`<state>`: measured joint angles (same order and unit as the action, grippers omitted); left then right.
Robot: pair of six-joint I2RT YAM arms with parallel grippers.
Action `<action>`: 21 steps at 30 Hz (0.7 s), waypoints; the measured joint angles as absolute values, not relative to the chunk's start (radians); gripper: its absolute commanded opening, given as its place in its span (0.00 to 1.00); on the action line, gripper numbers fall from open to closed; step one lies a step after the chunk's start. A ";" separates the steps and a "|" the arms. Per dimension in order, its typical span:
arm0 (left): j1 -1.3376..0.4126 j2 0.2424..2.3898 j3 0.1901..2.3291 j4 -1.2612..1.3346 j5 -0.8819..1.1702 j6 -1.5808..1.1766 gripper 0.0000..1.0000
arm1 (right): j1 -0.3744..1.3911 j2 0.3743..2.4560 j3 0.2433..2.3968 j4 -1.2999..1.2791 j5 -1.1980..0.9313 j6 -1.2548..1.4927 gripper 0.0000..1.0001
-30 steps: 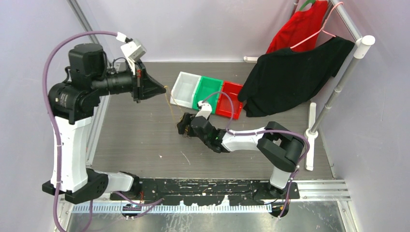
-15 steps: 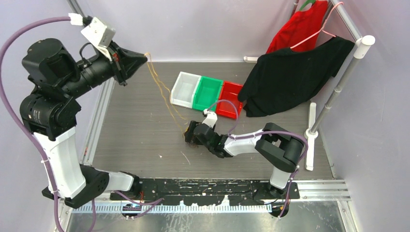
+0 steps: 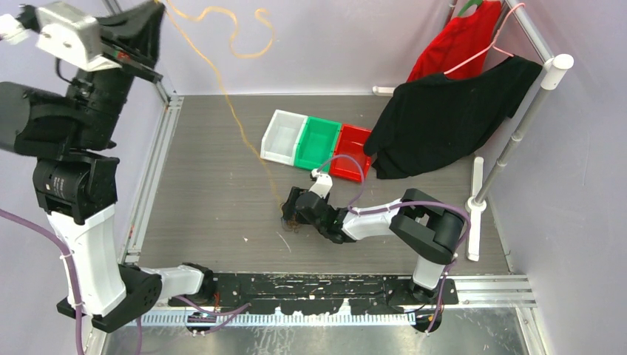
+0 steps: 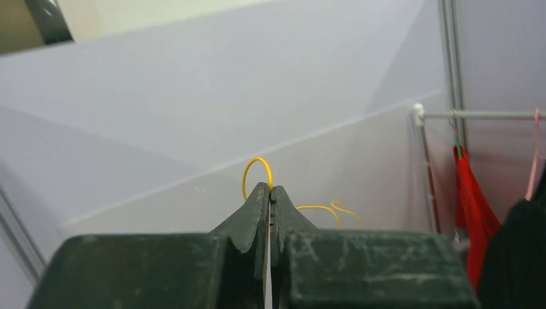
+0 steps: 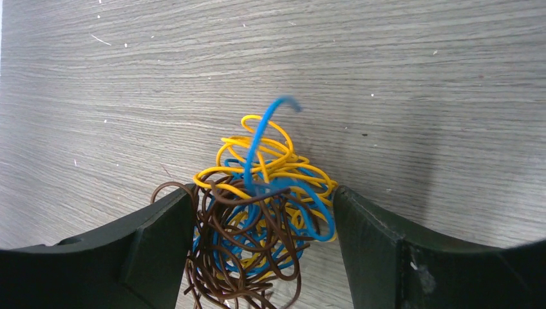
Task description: Untangle the cables
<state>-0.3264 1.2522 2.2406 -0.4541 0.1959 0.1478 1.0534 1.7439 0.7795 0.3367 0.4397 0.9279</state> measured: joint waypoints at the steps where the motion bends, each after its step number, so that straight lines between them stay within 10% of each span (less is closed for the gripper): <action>1: -0.326 1.252 2.241 -0.400 0.185 0.159 0.00 | 1.054 1.744 0.780 0.334 0.440 0.928 0.81; 21: -0.326 1.399 2.415 -0.038 0.121 0.328 0.00 | 1.058 1.740 0.778 0.326 0.453 0.923 0.89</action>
